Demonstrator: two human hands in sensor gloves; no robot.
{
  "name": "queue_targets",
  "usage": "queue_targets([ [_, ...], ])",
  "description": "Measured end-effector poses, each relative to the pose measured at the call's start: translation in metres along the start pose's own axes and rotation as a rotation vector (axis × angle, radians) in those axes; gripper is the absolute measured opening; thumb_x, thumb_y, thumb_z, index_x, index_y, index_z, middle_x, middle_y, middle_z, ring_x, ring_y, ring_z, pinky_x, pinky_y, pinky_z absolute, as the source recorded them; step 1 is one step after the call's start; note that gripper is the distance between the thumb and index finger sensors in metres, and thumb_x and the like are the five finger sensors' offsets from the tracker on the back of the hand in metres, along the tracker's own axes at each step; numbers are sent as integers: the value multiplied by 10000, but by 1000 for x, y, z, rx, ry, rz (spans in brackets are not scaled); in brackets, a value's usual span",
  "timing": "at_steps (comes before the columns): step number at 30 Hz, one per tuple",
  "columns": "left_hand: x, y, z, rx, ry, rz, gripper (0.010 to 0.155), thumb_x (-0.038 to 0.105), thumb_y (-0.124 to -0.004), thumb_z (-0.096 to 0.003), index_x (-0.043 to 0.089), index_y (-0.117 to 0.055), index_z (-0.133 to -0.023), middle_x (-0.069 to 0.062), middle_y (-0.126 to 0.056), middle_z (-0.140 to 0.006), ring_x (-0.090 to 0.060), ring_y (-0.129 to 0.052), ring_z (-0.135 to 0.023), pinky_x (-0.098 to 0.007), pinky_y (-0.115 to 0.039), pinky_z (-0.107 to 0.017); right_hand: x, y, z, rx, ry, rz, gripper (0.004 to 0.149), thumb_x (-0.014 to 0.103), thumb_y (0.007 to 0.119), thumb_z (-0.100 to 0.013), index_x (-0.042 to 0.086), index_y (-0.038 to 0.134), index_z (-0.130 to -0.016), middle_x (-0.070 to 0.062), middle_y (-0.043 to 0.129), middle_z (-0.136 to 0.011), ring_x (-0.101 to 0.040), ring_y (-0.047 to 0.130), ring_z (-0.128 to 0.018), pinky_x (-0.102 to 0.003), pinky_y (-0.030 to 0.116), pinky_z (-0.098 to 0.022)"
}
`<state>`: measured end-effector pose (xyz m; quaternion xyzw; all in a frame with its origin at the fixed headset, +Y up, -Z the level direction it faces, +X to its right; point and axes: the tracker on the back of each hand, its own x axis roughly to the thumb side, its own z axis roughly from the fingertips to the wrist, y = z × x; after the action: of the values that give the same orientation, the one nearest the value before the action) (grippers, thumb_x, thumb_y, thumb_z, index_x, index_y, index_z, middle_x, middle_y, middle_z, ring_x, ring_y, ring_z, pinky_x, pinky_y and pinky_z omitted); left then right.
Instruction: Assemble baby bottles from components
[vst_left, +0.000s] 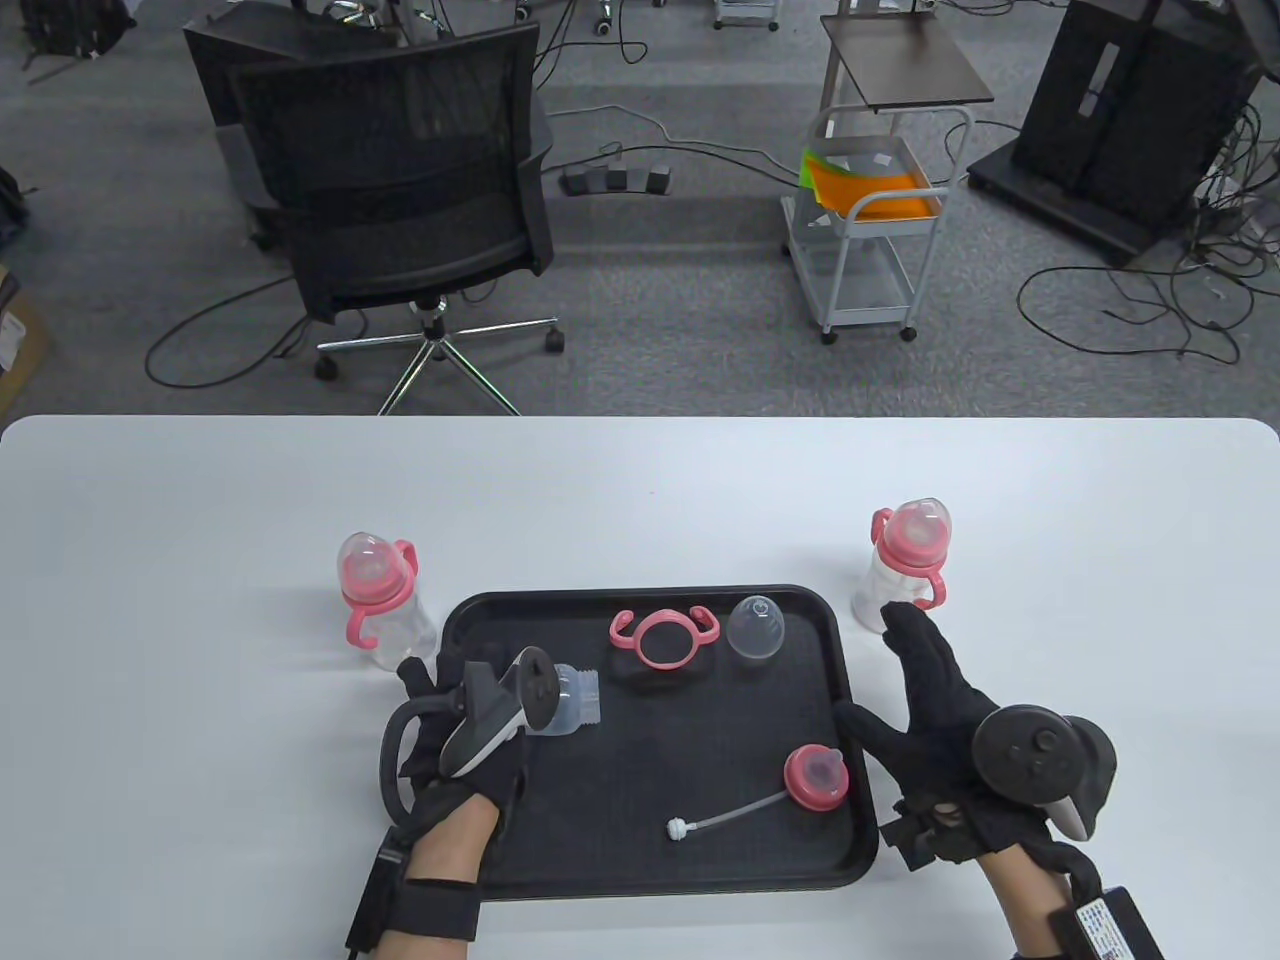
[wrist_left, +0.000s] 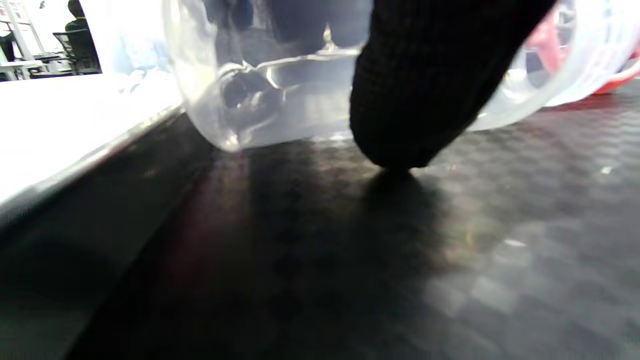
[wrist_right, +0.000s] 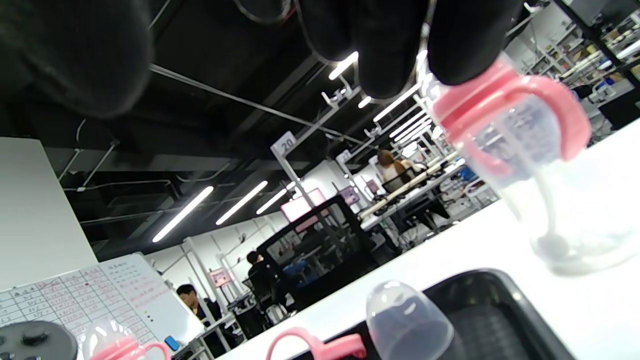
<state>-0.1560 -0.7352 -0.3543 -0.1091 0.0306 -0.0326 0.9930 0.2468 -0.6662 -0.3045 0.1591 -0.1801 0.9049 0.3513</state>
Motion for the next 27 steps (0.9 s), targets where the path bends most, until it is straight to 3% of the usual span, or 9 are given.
queue_targets([
  [9,10,45,42,271,-212,161,990,592,-1088,-314,273,-568,-1093,-15,-672,-1093,-352,-757,-1018,-738,-416,-760,13,-1,2,-4,-47,-40,955,584,838,-374,194,353,-1099,-181,510,-1088,-451,728,-940,-628,685,-671],
  [16,27,68,71,462,-405,416,993,618,-1078,-315,219,-601,-1090,-66,-724,-1063,-358,-829,-974,-716,-509,-747,24,-1,4,0,-82,-108,966,598,841,-367,188,363,-1099,-179,529,-1083,-448,737,-937,-631,692,-666],
  [22,43,73,85,485,-540,595,994,628,-1068,-320,180,-619,-1085,-95,-754,-1041,-371,-874,-944,-686,-558,-747,29,3,5,28,-98,-169,968,607,844,-361,177,386,-1097,-180,553,-1076,-449,747,-930,-632,697,-662],
  [27,59,73,91,501,-605,610,994,647,-1050,-326,160,-623,-1080,-109,-767,-1028,-375,-900,-929,-627,-618,-750,34,8,6,77,-127,-228,992,655,839,-334,144,449,-1089,-190,589,-1064,-456,757,-924,-640,701,-656],
])
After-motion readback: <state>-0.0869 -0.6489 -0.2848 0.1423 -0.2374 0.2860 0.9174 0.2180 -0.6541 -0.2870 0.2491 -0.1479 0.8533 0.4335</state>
